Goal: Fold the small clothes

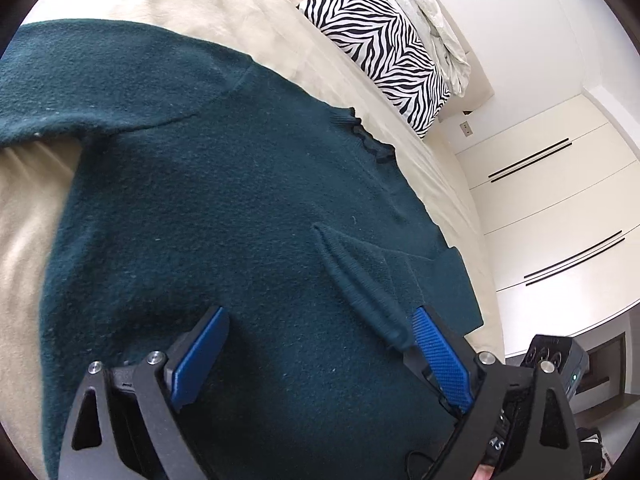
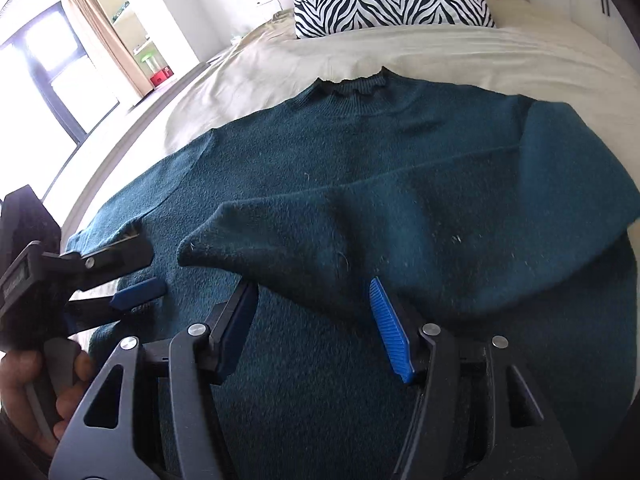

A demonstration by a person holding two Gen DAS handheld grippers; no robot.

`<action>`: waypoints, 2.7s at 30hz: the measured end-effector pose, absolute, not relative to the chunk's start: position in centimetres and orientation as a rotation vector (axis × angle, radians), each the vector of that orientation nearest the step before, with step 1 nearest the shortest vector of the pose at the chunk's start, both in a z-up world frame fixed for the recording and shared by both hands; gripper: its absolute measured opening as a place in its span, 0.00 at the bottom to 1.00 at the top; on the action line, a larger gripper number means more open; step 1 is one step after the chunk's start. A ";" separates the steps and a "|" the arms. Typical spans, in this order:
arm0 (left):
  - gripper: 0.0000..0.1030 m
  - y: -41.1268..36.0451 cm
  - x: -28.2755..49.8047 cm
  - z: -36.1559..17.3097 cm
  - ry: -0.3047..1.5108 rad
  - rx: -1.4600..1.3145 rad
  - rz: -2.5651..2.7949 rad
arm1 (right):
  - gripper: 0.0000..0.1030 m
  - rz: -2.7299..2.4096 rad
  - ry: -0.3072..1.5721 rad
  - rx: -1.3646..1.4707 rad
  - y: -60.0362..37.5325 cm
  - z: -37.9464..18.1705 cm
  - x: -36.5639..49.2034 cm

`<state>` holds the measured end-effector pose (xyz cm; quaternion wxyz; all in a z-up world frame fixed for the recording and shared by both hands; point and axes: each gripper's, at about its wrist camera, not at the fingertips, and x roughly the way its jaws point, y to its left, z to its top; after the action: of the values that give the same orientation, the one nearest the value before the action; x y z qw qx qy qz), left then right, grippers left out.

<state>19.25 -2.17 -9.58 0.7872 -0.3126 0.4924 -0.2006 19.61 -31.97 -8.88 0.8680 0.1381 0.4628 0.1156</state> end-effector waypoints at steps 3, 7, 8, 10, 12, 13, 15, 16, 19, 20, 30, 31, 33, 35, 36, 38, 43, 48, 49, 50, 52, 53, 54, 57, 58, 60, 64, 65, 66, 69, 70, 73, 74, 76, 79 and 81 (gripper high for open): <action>0.92 -3.5 20.2 -9.8 1.090 -0.715 -0.455 | 0.55 0.258 0.960 0.435 -34.2 -8.6 16.2; 0.90 -6.4 21.7 -10.6 1.154 -0.640 -0.451 | 0.55 0.247 0.921 0.632 -38.6 -8.8 14.1; 0.89 -6.8 21.7 -10.5 1.150 -0.629 -0.439 | 0.55 0.245 0.908 0.680 -39.7 -8.8 13.9; 0.63 -7.5 22.0 -10.1 1.159 -0.579 -0.420 | 0.55 0.224 0.879 0.784 -42.2 -9.1 13.5; 0.31 -7.8 22.5 -9.9 1.171 -0.537 -0.413 | 0.55 0.204 0.853 0.888 -44.7 -9.7 13.6; 0.18 -7.9 22.9 -9.9 1.177 -0.524 -0.414 | 0.55 0.192 0.845 0.930 -45.8 -9.9 13.6; 0.11 -7.7 23.7 -9.4 1.168 -0.520 -0.430 | 0.55 0.162 0.827 1.014 -47.9 -10.6 13.9; 0.09 -7.6 23.9 -8.7 1.147 -0.508 -0.430 | 0.55 0.154 0.812 1.054 -48.9 -10.9 13.9; 0.09 -7.5 25.1 -6.6 1.058 -0.474 -0.440 | 0.55 0.141 0.792 1.132 -50.9 -11.4 14.6; 0.09 -7.4 25.4 -5.7 1.021 -0.471 -0.447 | 0.55 0.141 0.787 1.157 -51.4 -11.5 15.0; 0.09 -6.7 28.0 -4.8 0.801 -0.358 -0.395 | 0.55 0.027 0.573 1.363 -58.4 -12.4 18.5; 0.09 -6.6 28.2 -6.0 0.828 -0.364 -0.384 | 0.55 0.019 0.536 1.388 -59.2 -12.7 18.1; 0.09 -6.6 28.6 -8.5 0.883 -0.368 -0.367 | 0.53 0.007 0.497 1.398 -60.0 -12.9 17.3; 0.09 -6.8 29.0 -11.1 0.941 -0.370 -0.344 | 0.52 0.002 0.512 1.379 -60.2 -13.5 16.9; 0.09 -6.4 28.8 -11.8 0.938 -0.393 -0.352 | 0.46 0.001 0.523 1.362 -60.2 -13.7 16.7; 0.11 -5.8 28.5 -11.7 0.933 -0.413 -0.356 | 0.40 0.000 0.536 1.358 -60.6 -14.0 16.3; 0.11 -5.0 28.2 -11.2 0.913 -0.423 -0.351 | 0.40 -0.006 0.536 1.384 -60.3 -14.3 15.7; 0.11 -5.0 28.6 -10.9 0.894 -0.428 -0.333 | 0.43 -0.033 0.579 1.297 -58.5 -12.7 14.9; 0.11 -5.0 28.7 -10.7 0.888 -0.427 -0.336 | 0.44 -0.036 0.586 1.301 -58.2 -12.5 14.7; 0.11 -5.0 28.7 -10.4 0.878 -0.424 -0.339 | 0.45 -0.027 0.583 1.319 -58.2 -12.5 14.6; 0.11 -5.2 28.9 -9.6 0.847 -0.409 -0.337 | 0.49 -0.006 0.598 1.355 -57.7 -12.6 14.7; 0.11 -5.1 29.0 -9.3 0.833 -0.403 -0.338 | 0.49 0.002 0.620 1.368 -57.4 -12.7 14.9; 0.11 -5.1 29.0 -9.1 0.819 -0.399 -0.340 | 0.49 0.013 0.634 1.373 -57.1 -12.8 15.0; 0.11 -5.4 29.4 -9.3 0.832 -0.352 -0.332 | 0.49 0.014 0.652 1.345 -56.3 -12.7 15.6; 0.13 -5.6 29.6 -10.1 0.859 -0.326 -0.318 | 0.49 -0.001 0.658 1.331 -56.3 -12.7 15.8; 0.16 -5.3 29.8 -11.5 0.881 -0.340 -0.316 | 0.47 -0.030 0.660 1.348 -56.7 -13.6 16.0; 0.18 -5.0 29.8 -11.7 0.883 -0.366 -0.335 | 0.47 -0.056 0.644 1.382 -57.8 -13.5 14.7; 0.18 -5.1 29.7 -11.8 0.878 -0.362 -0.338 | 0.47 -0.075 0.644 1.369 -58.0 -12.9 14.2; 0.21 -5.1 29.6 -11.8 0.874 -0.365 -0.345 | 0.49 -0.089 0.637 1.364 -58.3 -12.3 13.6; 0.22 -4.7 29.6 -12.1 0.869 -0.401 -0.364 | 0.49 -0.060 0.583 1.319 -58.8 -9.8 13.2; 0.22 -4.5 29.7 -12.2 0.868 -0.412 -0.370 | 0.49 -0.043 0.581 1.294 -58.8 -9.1 13.9; 0.22 -4.5 29.8 -12.3 0.865 -0.420 -0.376 | 0.49 0.030 0.605 1.238 -58.5 -7.8 17.8; 0.22 -4.5 29.8 -12.3 0.863 -0.415 -0.374 | 0.49 0.059 0.611 1.224 -58.4 -7.6 19.4; 0.22 -4.7 29.7 -12.4 0.859 -0.403 -0.369 | 0.49 0.116 0.648 1.214 -58.0 -7.5 22.8; 0.22 -4.7 29.6 -12.7 0.857 -0.399 -0.368 | 0.49 0.144 0.747 1.142 -57.2 -8.8 26.3; 0.22 -4.7 29.6 -12.7 0.857 -0.403 -0.370 | 0.43 0.076 0.842 1.136 -57.0 -11.6 26.7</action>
<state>29.58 -4.66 -12.73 0.8736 -0.1930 0.4102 -0.1772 26.66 -56.99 -11.58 0.7597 0.5215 0.3869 0.0351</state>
